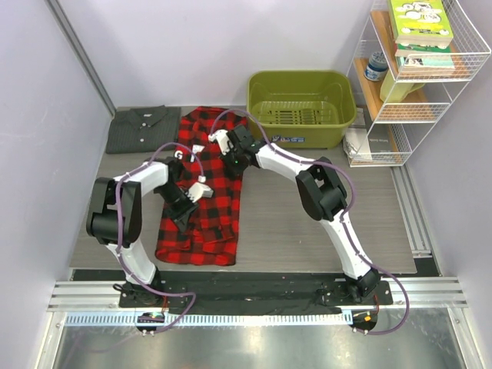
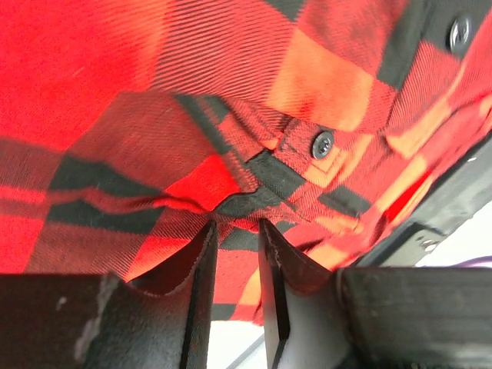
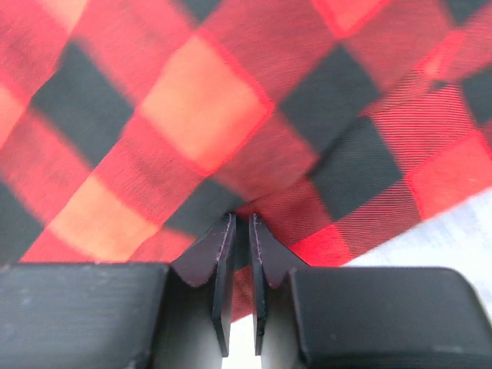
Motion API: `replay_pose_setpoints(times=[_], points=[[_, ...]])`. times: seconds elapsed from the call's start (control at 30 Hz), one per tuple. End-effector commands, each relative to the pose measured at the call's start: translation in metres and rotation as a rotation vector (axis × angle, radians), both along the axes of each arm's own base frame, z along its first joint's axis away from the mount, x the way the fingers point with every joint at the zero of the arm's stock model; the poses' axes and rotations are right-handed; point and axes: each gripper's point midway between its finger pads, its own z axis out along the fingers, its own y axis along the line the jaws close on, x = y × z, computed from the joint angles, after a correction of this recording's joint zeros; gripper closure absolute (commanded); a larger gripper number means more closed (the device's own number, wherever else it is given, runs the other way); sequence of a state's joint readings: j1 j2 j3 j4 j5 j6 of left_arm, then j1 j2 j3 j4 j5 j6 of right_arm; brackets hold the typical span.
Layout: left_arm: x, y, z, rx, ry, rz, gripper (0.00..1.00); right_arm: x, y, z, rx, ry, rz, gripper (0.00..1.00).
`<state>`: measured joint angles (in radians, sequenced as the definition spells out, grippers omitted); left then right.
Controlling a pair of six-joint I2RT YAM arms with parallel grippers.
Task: Fold and stack the long sleeve shirts
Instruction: Fold the shirt
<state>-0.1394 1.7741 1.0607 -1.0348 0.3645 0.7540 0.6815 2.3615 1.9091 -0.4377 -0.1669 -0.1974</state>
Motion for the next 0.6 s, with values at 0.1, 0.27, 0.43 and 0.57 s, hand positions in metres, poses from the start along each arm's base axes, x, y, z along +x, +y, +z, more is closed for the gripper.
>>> replay_pose_setpoints(times=[0.1, 0.27, 0.43, 0.57], points=[[0.001, -0.055, -0.001, -0.077, 0.011, 0.009, 0.72, 0.046, -0.047, -0.027, -0.126, -0.026, -0.062, 0.81], [0.010, -0.070, 0.038, -0.208, -0.054, 0.009, 0.52, 0.028, -0.039, 0.025, -0.013, -0.024, 0.041, 0.68], [0.016, -0.073, 0.121, -0.339, -0.376, -0.084, 0.19, -0.015, -0.041, 0.127, 0.126, -0.138, 0.179, 0.43], [0.008, -0.074, 0.156, -0.431, -0.564, -0.105, 0.00, -0.053, -0.044, 0.180, 0.225, -0.285, 0.320, 0.00]])
